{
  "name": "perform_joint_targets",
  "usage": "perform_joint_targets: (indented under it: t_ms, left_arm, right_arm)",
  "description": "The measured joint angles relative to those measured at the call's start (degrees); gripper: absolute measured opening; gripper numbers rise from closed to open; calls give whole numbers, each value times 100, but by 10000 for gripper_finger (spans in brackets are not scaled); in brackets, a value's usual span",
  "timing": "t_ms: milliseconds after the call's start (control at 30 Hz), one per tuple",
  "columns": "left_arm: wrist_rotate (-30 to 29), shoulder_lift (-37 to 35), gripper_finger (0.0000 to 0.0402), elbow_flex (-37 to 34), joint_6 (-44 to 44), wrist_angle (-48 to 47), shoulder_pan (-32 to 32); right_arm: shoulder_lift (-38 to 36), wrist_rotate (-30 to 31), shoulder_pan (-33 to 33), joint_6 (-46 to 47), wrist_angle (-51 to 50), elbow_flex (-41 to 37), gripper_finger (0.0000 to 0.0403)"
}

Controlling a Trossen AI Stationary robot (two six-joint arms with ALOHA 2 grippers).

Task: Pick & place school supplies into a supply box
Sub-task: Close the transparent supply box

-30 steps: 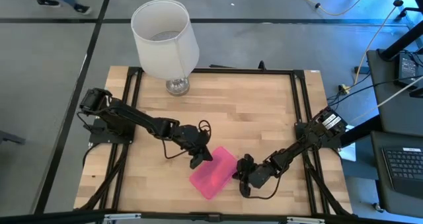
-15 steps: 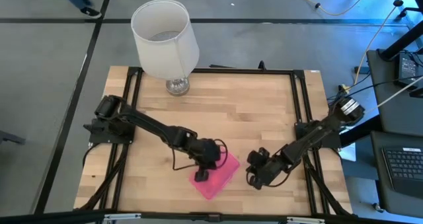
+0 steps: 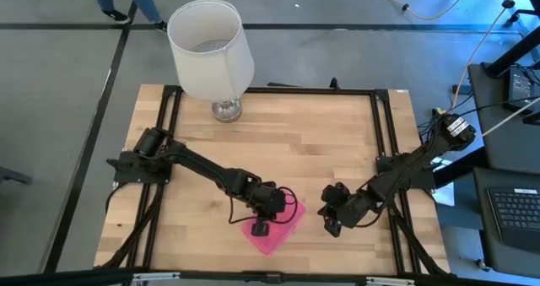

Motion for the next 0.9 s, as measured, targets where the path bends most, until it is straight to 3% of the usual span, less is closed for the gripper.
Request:
perform_joint_targets:
  t_ms: [667, 900]
  left_arm:
    - [226, 316, 3, 28, 130, -61, -12]
    - [250, -65, 2, -24, 289, -470, -25]
  right_arm:
    - [-11, 19, 0, -44, -33, 0, 7]
    - [-11, 918, -142, -582, 41, 0, 7]
